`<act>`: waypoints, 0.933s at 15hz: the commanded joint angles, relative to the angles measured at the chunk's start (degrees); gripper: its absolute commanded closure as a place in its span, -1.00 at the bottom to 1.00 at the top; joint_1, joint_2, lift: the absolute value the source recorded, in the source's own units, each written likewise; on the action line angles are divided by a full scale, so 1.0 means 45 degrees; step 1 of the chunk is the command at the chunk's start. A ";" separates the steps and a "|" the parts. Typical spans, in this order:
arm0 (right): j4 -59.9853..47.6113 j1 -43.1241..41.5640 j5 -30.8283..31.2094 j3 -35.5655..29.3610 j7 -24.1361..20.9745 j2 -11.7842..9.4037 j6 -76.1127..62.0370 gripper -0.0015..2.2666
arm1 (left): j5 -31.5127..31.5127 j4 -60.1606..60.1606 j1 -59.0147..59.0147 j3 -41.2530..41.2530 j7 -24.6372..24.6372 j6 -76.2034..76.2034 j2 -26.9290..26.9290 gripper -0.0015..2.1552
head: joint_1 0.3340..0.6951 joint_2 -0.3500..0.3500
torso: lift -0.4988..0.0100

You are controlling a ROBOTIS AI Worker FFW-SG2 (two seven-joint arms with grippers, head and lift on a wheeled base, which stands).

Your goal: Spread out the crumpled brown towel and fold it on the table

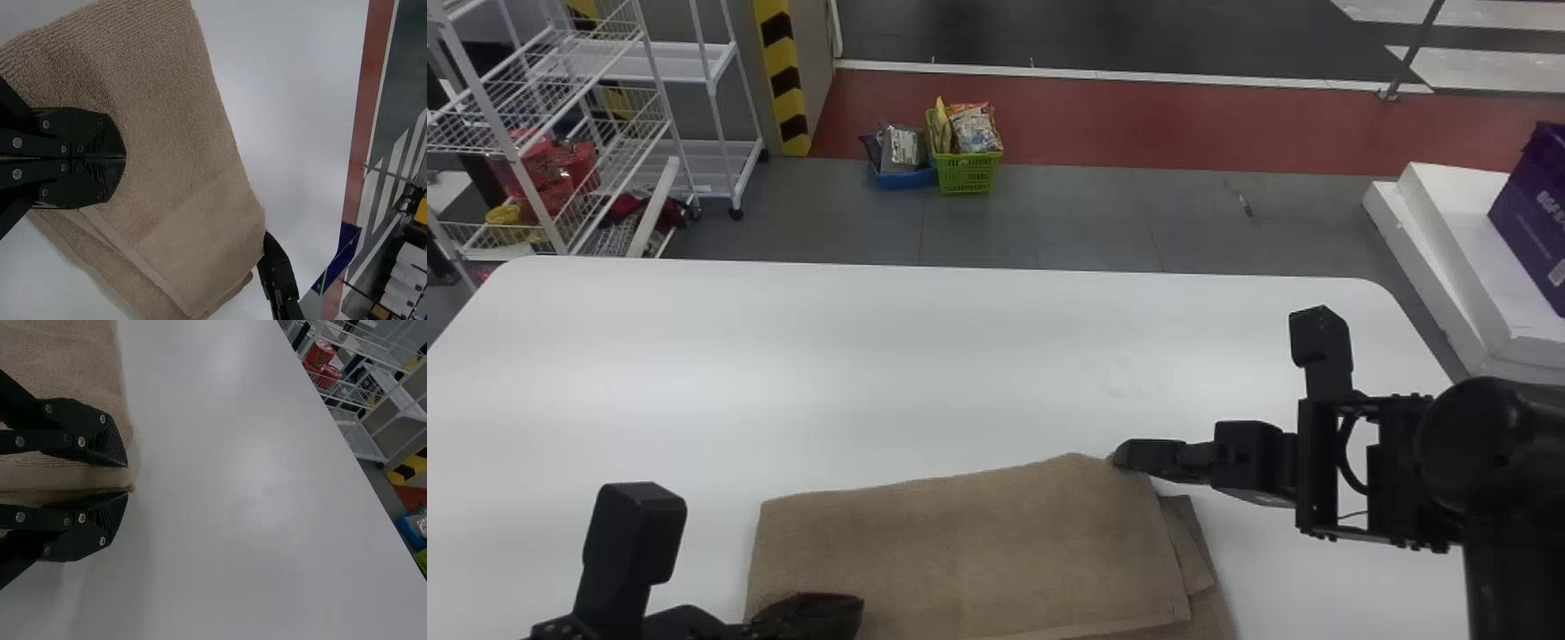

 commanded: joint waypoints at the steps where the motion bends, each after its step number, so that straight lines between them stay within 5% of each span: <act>1: -0.0682 0.0224 -0.0016 -0.0056 0.0266 0.0009 0.0066 0.36 | -0.0036 -0.0002 0.0001 0.0017 0.0001 0.0100 0.0000 0.98 | 1.00 -0.18 | 0.46; 14: -0.7869 0.4560 -0.2106 -0.2263 0.0774 0.0184 0.0066 0.36 | -0.0192 -0.0002 -0.0605 -0.0041 0.0001 0.0764 -0.0098 0.92 | 1.00 -0.24 | 0.46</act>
